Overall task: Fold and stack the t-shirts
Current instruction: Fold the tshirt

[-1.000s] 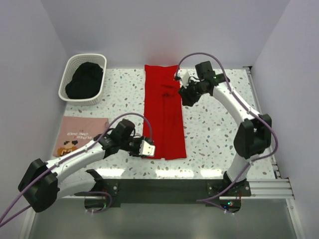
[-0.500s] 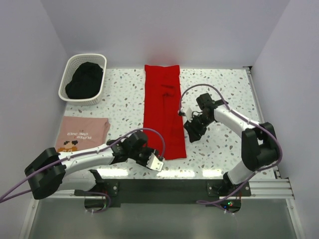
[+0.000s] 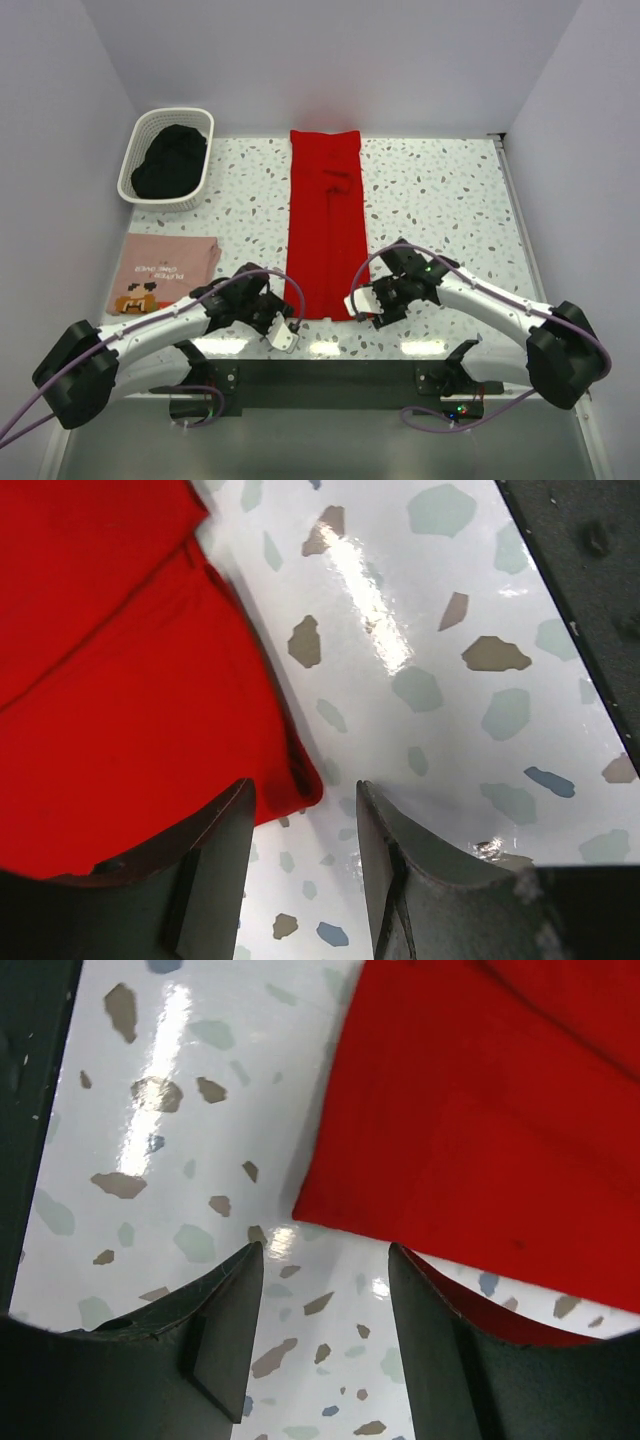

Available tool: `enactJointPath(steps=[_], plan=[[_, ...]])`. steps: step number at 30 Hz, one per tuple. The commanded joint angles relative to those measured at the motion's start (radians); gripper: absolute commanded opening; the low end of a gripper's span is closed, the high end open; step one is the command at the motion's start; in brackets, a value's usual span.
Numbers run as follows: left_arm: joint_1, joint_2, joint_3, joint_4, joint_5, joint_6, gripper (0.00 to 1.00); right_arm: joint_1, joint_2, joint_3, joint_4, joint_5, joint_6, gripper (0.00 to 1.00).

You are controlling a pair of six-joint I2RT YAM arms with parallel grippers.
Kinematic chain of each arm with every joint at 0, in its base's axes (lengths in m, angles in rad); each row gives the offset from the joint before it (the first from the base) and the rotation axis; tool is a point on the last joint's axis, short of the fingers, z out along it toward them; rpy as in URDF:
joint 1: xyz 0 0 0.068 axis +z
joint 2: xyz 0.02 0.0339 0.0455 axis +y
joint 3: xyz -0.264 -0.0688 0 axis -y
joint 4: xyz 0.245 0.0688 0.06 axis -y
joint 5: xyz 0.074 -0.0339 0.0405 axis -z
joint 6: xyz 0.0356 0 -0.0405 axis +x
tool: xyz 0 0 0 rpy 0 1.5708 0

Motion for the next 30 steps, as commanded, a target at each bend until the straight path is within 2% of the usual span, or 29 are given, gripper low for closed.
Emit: enactJointPath(steps=[1, 8, 14, 17, 18, 24, 26, 30], plan=[[0.008, 0.021, -0.008, 0.006, 0.045, 0.090, 0.50, 0.054, 0.004, -0.038, 0.100, 0.032, -0.164, 0.57], [0.008, 0.075, -0.015, 0.018, 0.053, 0.127, 0.49, 0.112, 0.081, -0.067, 0.154, 0.069, -0.226, 0.54], [0.008, 0.156, 0.004, 0.061, 0.045, 0.119, 0.43, 0.131, 0.141, -0.082, 0.201, 0.114, -0.244, 0.41], [0.006, 0.185, 0.018, 0.080, 0.051, 0.121, 0.31, 0.141, 0.152, -0.093, 0.238, 0.126, -0.223, 0.31], [0.005, 0.197, 0.024, 0.080, 0.054, 0.115, 0.23, 0.144, 0.155, -0.087, 0.241, 0.127, -0.211, 0.25], [-0.001, 0.210, 0.064, 0.063, 0.047, 0.075, 0.00, 0.146, 0.155, -0.041, 0.200, 0.134, -0.159, 0.04], [-0.011, 0.205, 0.070, 0.054, 0.050, 0.044, 0.00, 0.146, 0.150, -0.027, 0.186, 0.129, -0.136, 0.00], [-0.058, 0.132, 0.070, 0.032, 0.064, -0.037, 0.00, 0.161, 0.104, -0.023, 0.154, 0.106, -0.097, 0.00]])
